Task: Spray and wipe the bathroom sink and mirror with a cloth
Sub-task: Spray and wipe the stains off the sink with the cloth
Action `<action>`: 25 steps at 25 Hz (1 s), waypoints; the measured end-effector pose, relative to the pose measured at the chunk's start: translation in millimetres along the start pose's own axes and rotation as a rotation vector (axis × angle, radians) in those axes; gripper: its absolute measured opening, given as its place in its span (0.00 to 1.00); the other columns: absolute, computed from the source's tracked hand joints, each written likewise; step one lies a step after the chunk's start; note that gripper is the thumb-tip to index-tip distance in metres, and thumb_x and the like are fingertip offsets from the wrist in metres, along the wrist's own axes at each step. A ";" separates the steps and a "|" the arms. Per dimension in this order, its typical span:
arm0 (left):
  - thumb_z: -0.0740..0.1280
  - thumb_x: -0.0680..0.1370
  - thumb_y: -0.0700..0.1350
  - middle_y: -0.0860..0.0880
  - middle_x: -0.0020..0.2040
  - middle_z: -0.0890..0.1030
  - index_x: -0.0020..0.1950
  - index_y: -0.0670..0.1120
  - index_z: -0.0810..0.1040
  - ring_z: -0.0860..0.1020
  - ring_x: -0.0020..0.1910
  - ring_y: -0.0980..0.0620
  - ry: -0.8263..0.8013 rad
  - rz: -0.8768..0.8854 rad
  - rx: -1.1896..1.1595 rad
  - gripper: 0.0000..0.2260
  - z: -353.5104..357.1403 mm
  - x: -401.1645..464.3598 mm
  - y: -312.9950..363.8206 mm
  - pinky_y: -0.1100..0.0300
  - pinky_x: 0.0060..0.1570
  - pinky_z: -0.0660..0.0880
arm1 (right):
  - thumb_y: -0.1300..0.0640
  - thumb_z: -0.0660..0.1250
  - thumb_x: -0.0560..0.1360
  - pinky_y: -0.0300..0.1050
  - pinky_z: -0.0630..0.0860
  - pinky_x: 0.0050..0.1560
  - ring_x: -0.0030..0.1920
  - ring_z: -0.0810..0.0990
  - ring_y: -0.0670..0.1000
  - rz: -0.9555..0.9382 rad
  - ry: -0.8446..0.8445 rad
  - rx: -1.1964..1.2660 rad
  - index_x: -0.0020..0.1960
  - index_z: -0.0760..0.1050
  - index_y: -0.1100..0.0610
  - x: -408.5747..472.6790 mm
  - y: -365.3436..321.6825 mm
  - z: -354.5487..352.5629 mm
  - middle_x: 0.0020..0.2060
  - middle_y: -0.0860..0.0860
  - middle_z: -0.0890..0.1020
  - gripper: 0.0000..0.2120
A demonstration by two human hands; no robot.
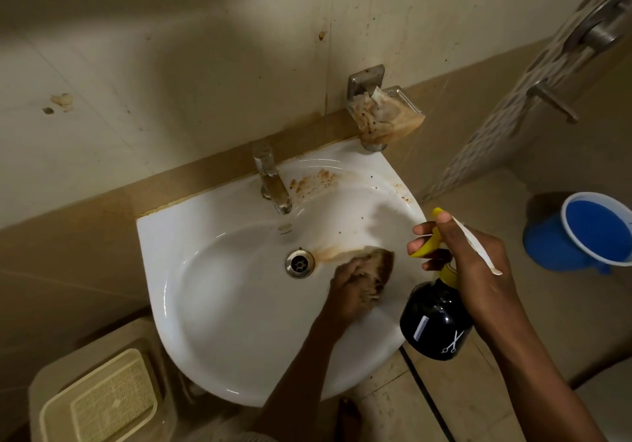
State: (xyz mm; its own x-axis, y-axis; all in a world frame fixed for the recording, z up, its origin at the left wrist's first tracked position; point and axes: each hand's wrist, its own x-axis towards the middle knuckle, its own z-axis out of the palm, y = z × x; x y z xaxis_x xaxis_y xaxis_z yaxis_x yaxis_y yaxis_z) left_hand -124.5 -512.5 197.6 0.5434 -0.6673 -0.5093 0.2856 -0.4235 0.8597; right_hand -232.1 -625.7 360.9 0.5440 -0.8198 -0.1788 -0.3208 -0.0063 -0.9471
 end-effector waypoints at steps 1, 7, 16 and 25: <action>0.64 0.74 0.51 0.38 0.63 0.77 0.66 0.49 0.77 0.78 0.57 0.44 0.081 0.075 -0.085 0.21 -6.1 -0.6 -0.2 0.52 0.58 0.77 | 0.44 0.62 0.83 0.46 0.81 0.43 0.43 0.86 0.56 0.001 0.001 0.000 0.42 0.85 0.58 -0.6 -1.1 0.1 0.41 0.52 0.89 0.23; 0.62 0.76 0.57 0.40 0.74 0.59 0.78 0.51 0.62 0.66 0.67 0.37 0.615 -0.130 0.327 0.31 -39.5 24.6 -5.7 0.42 0.63 0.67 | 0.46 0.64 0.83 0.45 0.80 0.42 0.40 0.86 0.52 0.027 -0.009 0.046 0.44 0.86 0.57 -2.8 5.8 9.1 0.39 0.55 0.89 0.19; 0.67 0.77 0.52 0.39 0.73 0.59 0.76 0.51 0.65 0.64 0.70 0.36 0.414 -0.050 0.539 0.28 -27.3 49.1 -9.1 0.38 0.68 0.67 | 0.46 0.65 0.83 0.46 0.82 0.43 0.44 0.87 0.57 0.078 -0.026 0.020 0.43 0.86 0.57 9.5 16.4 27.4 0.40 0.54 0.89 0.20; 0.61 0.75 0.54 0.52 0.65 0.63 0.64 0.65 0.69 0.63 0.65 0.49 0.034 0.087 0.263 0.17 44.3 21.8 25.3 0.47 0.68 0.60 | 0.45 0.64 0.83 0.47 0.83 0.45 0.41 0.87 0.50 0.083 0.040 0.006 0.46 0.86 0.57 -8.8 21.8 -0.1 0.38 0.54 0.89 0.19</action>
State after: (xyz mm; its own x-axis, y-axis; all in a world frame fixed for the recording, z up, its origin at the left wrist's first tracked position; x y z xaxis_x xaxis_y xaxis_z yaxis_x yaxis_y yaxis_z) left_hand -140.4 -564.9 206.5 0.5845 -0.6892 -0.4283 0.0244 -0.5127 0.8582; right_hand -243.9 -618.7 341.9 0.4841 -0.8396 -0.2465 -0.3592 0.0662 -0.9309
